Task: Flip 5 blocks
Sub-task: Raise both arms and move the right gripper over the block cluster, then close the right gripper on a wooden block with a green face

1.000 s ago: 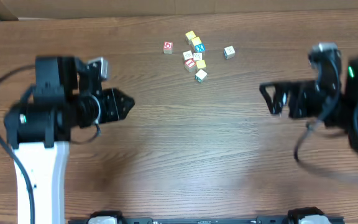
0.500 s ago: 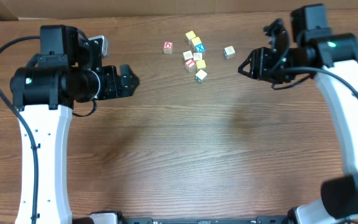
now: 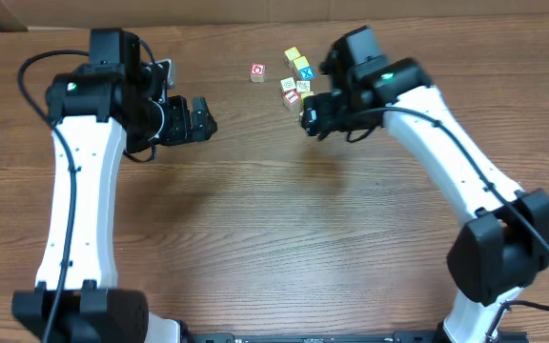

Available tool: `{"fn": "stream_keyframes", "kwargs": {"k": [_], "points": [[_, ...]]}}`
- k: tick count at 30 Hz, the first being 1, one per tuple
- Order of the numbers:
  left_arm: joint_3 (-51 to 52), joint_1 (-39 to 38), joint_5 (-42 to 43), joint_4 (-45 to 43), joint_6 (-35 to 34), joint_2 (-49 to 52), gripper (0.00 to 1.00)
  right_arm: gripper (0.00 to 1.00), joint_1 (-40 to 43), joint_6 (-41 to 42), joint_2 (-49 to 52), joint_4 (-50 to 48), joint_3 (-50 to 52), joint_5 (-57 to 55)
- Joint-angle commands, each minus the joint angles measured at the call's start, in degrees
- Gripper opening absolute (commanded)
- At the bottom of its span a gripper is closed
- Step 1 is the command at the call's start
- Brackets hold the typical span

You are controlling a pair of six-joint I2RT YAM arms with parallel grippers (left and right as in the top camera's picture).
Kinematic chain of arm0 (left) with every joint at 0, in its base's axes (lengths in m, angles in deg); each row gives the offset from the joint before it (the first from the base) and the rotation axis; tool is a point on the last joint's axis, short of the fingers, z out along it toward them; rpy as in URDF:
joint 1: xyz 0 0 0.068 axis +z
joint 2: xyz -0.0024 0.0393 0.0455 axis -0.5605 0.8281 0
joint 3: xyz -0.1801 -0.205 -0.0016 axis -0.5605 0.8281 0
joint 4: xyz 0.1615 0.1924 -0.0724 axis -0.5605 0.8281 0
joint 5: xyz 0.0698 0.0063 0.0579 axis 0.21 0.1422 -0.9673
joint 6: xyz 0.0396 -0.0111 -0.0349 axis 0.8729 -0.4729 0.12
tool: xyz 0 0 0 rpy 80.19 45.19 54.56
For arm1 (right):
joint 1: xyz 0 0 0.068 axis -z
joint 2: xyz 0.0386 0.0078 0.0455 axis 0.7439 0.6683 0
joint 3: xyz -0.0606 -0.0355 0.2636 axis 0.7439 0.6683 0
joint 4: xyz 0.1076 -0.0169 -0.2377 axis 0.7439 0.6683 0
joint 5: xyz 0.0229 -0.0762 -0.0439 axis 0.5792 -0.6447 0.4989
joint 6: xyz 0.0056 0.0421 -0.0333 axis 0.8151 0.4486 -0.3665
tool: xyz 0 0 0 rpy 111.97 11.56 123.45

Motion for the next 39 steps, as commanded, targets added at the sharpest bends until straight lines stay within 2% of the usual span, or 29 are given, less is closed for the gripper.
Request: {"fn": "stream_keyframes", "kwargs": {"k": [1, 9, 17, 28, 33, 36, 37, 39], "points": [[-0.31, 0.26, -0.52, -0.04, 0.26, 3.04, 1.0, 0.87, -1.66, 0.04, 2.05, -3.67, -0.79, -9.2], [-0.31, 0.26, -0.48, -0.09, 0.26, 8.74, 0.99, 0.88, -2.25, 0.07, 7.8, -12.59, -0.79, -11.13], [-0.31, 0.24, -0.44, -0.81, 0.24, 13.38, 1.0, 0.89, -2.47, 0.44, 12.07, -17.25, -0.76, -10.95], [-0.83, 0.35, 0.15, -1.29, -0.83, 13.62, 1.0, 0.88, -2.25, 3.28, 19.12, -22.69, -0.76, -13.03], [-2.64, 1.25, 0.15, -2.05, -1.11, 13.62, 1.0, 0.72, -2.25, 3.28, 21.59, -25.57, -0.76, -13.05], [-3.39, 2.36, 0.15, -3.1, -2.19, 13.62, 1.0, 0.54, -2.25, 3.28, 21.66, -26.58, -0.76, -13.07], [-3.48, 2.82, 0.17, -3.39, -2.4, 13.62, 1.0, 0.44, -2.25, 3.28, 21.66, -26.69, -0.76, -13.09], [-3.5, 3.43, 0.17, -3.28, -2.38, 13.62, 1.0, 0.39, -2.23, 3.28, 21.49, -26.29, -0.96, -13.09]]}}
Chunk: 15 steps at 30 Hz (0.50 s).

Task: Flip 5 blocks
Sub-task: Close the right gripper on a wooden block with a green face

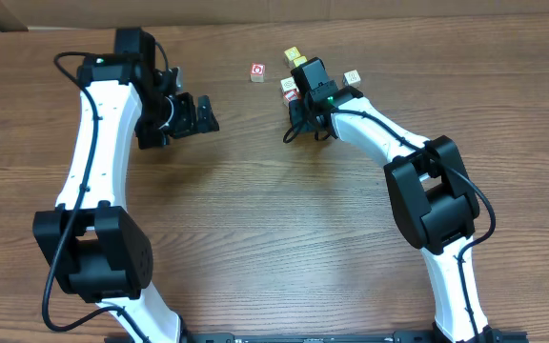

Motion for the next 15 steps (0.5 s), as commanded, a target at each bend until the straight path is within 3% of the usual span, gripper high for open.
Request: {"fn": "stream_keyframes", "kwargs": {"k": [1, 8, 15], "points": [[-1.7, 1.73, 0.35, 0.11, -1.22, -0.04, 1.0, 0.39, 0.04, 0.24, -0.5, 0.79, -1.22, -0.22], [-1.7, 2.82, 0.31, 0.22, -1.2, -0.04, 1.0, 0.33, -0.09, 0.63, -10.54, 12.7, -4.24, -0.17], [-1.7, 2.82, 0.24, 0.02, -1.2, -0.04, 1.0, 0.33, -1.42, 10.45, -26.34, 30.1, -4.63, 0.11]]}}
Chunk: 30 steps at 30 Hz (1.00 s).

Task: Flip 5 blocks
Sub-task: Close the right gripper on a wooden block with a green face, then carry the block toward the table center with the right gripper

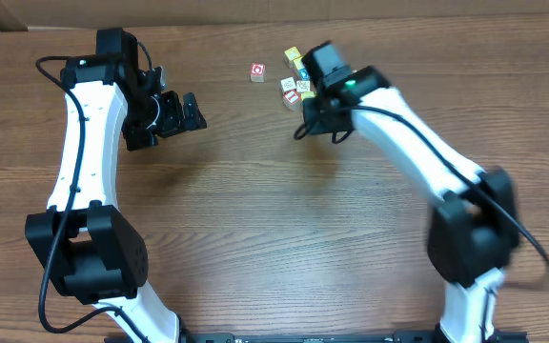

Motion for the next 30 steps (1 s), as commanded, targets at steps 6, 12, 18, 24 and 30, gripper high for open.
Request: {"fn": "stream_keyframes", "kwargs": {"k": [6, 12, 18, 24, 30], "points": [[-1.6, -0.02, 0.07, -0.04, -0.59, -0.04, 1.0, 0.33, -0.76, 13.68, -11.8, 15.3, -1.79, 4.46], [-1.6, -0.02, 0.07, -0.04, -0.59, -0.04, 1.0, 0.33, -2.4, 14.23, -11.78, 14.45, 7.65, 11.98], [-1.6, -0.02, 0.07, -0.04, -0.59, -0.04, 1.0, 0.33, -7.96, 21.49, -11.78, 0.15, 20.48, 9.84], [-1.6, -0.02, 0.07, -0.04, -0.59, -0.04, 1.0, 0.49, -12.85, 24.41, -11.67, -10.91, 28.79, 1.18], [-1.6, -0.02, 0.07, -0.04, -0.59, -0.04, 1.0, 0.78, -14.01, 24.37, -11.61, -14.73, 31.58, 0.61]]}}
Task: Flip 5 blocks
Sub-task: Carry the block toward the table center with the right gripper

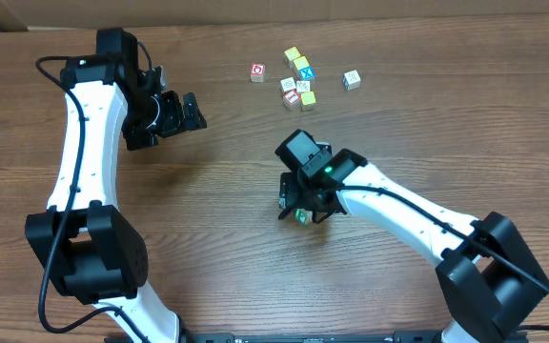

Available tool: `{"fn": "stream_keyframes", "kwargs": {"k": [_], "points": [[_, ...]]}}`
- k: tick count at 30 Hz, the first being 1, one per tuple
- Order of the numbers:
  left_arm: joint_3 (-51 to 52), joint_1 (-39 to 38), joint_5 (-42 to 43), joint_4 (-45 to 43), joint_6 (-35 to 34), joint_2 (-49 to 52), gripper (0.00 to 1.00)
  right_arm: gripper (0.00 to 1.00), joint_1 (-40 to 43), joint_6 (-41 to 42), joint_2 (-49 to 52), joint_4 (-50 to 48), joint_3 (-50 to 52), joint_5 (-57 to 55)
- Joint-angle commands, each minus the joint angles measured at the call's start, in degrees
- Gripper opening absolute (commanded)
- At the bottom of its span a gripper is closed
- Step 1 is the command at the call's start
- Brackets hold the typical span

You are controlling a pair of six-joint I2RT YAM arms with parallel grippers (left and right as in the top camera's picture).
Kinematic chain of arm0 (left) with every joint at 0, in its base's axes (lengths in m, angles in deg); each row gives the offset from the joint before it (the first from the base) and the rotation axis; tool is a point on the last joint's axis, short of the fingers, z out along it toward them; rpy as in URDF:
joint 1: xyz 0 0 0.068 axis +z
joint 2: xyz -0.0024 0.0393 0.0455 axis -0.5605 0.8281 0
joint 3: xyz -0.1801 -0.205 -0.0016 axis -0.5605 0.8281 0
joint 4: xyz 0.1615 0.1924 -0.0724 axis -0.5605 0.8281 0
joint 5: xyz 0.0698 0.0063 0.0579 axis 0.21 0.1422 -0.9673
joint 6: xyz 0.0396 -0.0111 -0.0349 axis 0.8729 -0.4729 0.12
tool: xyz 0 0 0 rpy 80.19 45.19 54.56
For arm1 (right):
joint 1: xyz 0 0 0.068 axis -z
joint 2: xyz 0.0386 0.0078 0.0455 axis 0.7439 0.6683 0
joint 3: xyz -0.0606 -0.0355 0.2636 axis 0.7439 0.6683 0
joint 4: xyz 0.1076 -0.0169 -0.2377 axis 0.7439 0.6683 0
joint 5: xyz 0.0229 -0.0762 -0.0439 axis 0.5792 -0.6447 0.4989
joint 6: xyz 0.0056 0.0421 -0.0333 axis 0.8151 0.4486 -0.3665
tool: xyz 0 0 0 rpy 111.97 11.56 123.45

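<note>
Several small coloured blocks (299, 84) lie in a cluster at the far middle of the table. A red-faced block (257, 71) sits to their left and a pale one (352, 79) to their right. My right gripper (296, 211) is down at the middle of the table, well in front of the cluster. Its fingers are closed around a small green block (302, 217) at their tips. My left gripper (194, 111) hovers open at the far left, holding nothing and pointing right toward the blocks.
The wooden table (208, 248) spreads all around the right gripper. Its far edge meets a brown cardboard wall (398, 10) just behind the block cluster.
My right gripper was at the near edge of the block cluster. It is now at the middle of the table with a green block at its fingertips. The left arm has not moved.
At all three earlier moments my right gripper was at the near side of the block cluster, while the left gripper hung open at the far left, shifting slightly. Now the right gripper is at mid-table with a green block.
</note>
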Motion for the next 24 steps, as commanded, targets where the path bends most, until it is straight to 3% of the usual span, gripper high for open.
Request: {"fn": "stream_keyframes", "kwargs": {"k": [1, 16, 24], "points": [[-1.55, -0.02, 0.07, -0.02, -0.59, -0.04, 1.0, 0.78, -0.11, 1.05, -0.26, -1.36, 0.61, -2.54], [-1.55, -0.02, 0.07, -0.02, -0.59, -0.04, 1.0, 0.78, -2.43, 2.36, -0.26, 9.42, 1.07, 2.93], [-1.55, -0.02, 0.07, -0.02, -0.59, -0.04, 1.0, 0.7, -6.19, 5.16, -0.22, 5.99, 5.9, 2.6]]}}
